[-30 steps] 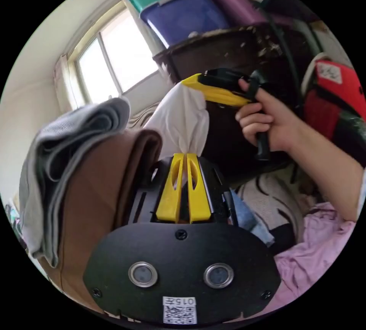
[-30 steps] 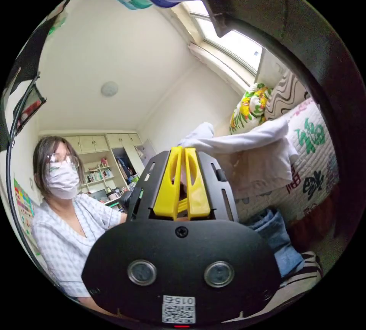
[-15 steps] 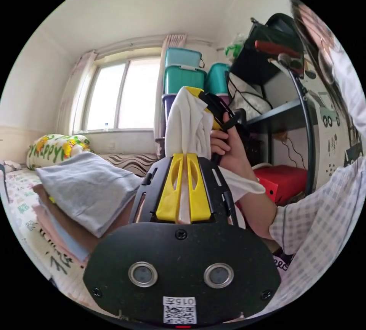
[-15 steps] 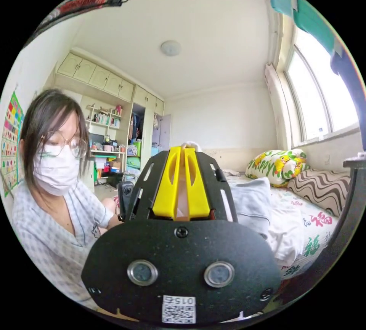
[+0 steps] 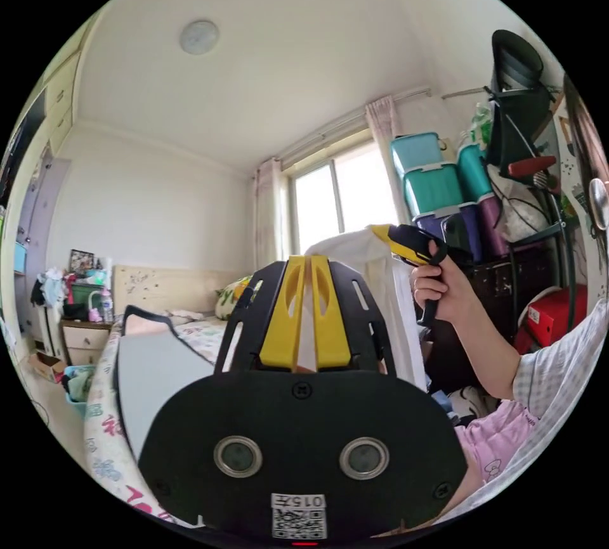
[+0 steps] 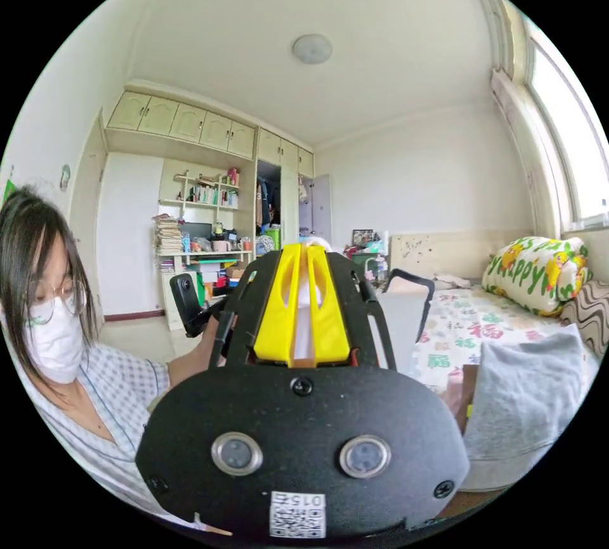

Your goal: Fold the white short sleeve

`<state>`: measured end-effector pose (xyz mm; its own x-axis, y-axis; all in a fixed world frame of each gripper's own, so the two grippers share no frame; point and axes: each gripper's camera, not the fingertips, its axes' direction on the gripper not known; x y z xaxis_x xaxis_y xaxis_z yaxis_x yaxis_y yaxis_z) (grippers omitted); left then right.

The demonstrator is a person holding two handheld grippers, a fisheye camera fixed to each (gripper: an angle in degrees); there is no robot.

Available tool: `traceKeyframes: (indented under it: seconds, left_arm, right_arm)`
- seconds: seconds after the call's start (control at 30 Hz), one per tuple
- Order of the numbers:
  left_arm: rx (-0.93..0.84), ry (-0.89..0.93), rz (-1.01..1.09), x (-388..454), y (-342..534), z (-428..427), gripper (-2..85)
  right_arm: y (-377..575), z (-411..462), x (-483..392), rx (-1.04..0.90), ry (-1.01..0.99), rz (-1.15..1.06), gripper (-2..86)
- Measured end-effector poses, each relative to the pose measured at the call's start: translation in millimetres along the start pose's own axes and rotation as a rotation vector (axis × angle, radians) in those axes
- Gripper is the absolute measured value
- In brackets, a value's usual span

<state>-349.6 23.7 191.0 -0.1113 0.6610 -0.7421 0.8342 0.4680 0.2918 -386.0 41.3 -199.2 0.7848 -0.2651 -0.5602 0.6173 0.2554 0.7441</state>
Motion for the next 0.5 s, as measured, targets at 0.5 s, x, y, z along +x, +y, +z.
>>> traceKeyframes:
  seconds: [0.5]
  left_arm:
    - [-0.587,-0.354,-0.343,-216.2,113.6,26.7,0.3]
  right_arm:
    - [274.7,269.0,113.3,-0.718,-0.134,0.191,12.0]
